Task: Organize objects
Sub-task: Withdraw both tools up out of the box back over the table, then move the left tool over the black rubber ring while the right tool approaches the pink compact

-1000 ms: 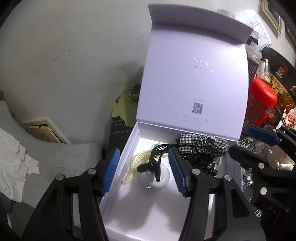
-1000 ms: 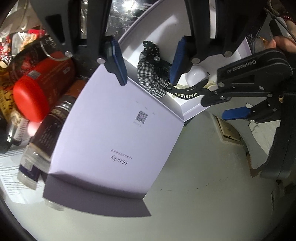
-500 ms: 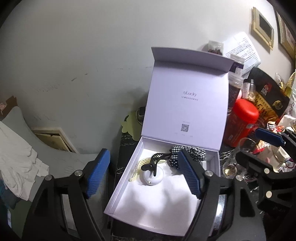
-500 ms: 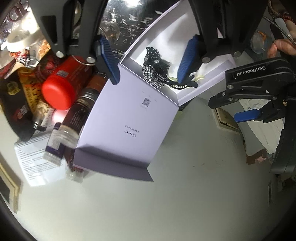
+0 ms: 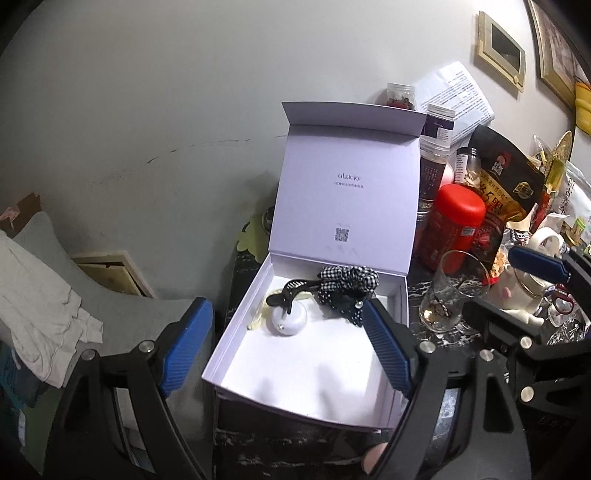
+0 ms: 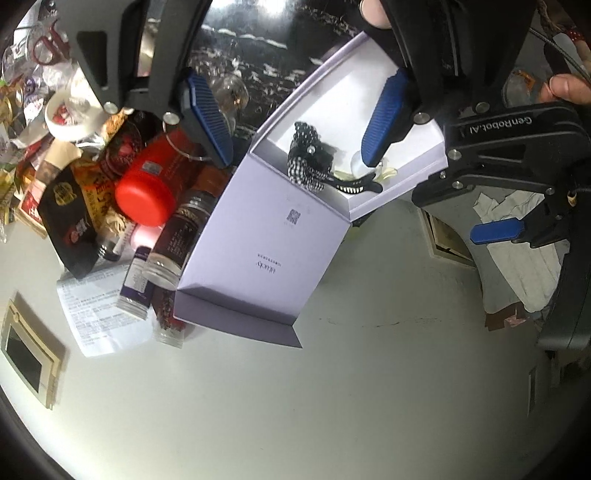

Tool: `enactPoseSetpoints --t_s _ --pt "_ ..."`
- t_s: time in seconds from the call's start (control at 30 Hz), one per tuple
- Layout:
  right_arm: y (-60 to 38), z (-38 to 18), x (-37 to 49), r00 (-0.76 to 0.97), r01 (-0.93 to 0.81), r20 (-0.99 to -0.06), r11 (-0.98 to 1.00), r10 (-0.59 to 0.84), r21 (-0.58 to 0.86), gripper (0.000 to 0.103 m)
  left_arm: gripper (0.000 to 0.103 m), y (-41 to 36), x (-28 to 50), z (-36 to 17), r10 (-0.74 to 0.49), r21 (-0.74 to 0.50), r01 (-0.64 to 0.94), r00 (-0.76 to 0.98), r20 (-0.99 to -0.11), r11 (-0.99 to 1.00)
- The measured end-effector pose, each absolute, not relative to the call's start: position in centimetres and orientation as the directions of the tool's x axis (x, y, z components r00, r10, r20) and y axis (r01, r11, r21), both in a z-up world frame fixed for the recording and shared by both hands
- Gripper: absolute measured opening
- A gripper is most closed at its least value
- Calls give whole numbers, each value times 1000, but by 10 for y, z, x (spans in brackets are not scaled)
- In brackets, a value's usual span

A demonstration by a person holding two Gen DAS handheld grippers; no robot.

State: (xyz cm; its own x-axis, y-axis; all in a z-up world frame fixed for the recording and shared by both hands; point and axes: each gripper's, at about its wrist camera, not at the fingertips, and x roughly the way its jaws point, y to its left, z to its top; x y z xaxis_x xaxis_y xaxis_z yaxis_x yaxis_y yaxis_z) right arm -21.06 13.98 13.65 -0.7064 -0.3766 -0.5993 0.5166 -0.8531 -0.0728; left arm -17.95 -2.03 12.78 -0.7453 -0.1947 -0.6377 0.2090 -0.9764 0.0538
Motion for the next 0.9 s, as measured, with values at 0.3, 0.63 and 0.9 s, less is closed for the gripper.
enactPoseSetpoints --t_s 0.3,0.63,0.9 --pt "161 130 -185 -709 499 -601 -865 -370 -56 73 83 -6 -150 123 -195 40 220 -745 -638 -975" --pt "175 123 -155 -703 505 -605 -861 -374 -54 73 83 8 -118 119 -214 58 231 -739 -639 -971" --pt "183 108 -131 -686 519 -620 -854 -381 -49 73 85 17 -93 107 -227 72 238 -725 -650 -969"
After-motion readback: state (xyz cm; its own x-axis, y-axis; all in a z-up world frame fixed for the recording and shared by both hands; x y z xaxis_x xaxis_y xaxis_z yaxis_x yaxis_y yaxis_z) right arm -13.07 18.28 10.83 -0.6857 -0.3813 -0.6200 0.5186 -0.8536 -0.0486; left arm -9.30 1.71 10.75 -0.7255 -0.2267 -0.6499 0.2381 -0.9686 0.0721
